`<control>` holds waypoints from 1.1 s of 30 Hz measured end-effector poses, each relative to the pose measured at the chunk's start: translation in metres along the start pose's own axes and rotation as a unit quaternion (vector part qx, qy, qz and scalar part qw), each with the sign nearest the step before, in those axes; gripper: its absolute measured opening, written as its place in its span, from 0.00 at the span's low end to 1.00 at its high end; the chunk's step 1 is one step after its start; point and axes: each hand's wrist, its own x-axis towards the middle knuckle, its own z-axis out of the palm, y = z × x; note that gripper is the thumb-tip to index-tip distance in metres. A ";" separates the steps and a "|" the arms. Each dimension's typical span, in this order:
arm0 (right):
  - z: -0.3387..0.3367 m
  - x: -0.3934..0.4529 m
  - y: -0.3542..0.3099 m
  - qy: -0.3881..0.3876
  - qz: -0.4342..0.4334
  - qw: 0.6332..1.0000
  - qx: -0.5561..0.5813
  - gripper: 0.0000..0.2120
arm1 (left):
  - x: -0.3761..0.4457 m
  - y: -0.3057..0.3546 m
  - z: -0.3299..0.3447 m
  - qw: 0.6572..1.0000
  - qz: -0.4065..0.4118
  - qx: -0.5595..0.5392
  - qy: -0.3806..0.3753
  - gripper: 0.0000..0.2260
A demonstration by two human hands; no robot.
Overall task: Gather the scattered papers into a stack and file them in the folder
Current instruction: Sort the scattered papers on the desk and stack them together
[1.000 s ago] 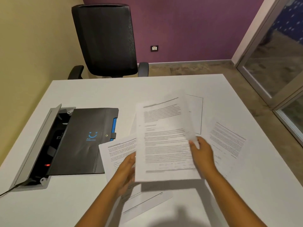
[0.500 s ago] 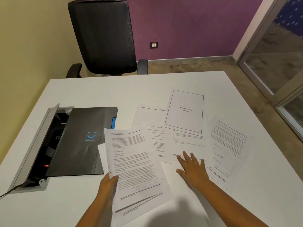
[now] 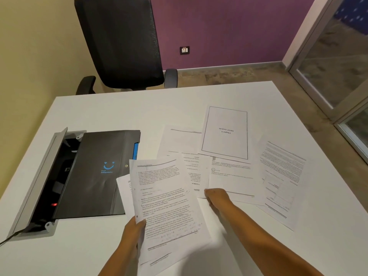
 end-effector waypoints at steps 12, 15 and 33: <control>-0.007 -0.015 0.005 0.101 -0.176 0.977 -0.065 0.04 | -0.001 0.002 0.000 1.000 0.027 0.012 -0.008 0.11; -0.032 -0.019 0.020 0.144 -0.147 0.974 -0.090 0.13 | -0.002 0.001 0.002 0.999 0.040 0.010 -0.026 0.06; -0.079 -0.059 0.034 0.286 -0.173 0.934 -0.125 0.07 | 0.000 0.001 0.019 0.997 0.039 -0.027 -0.056 0.17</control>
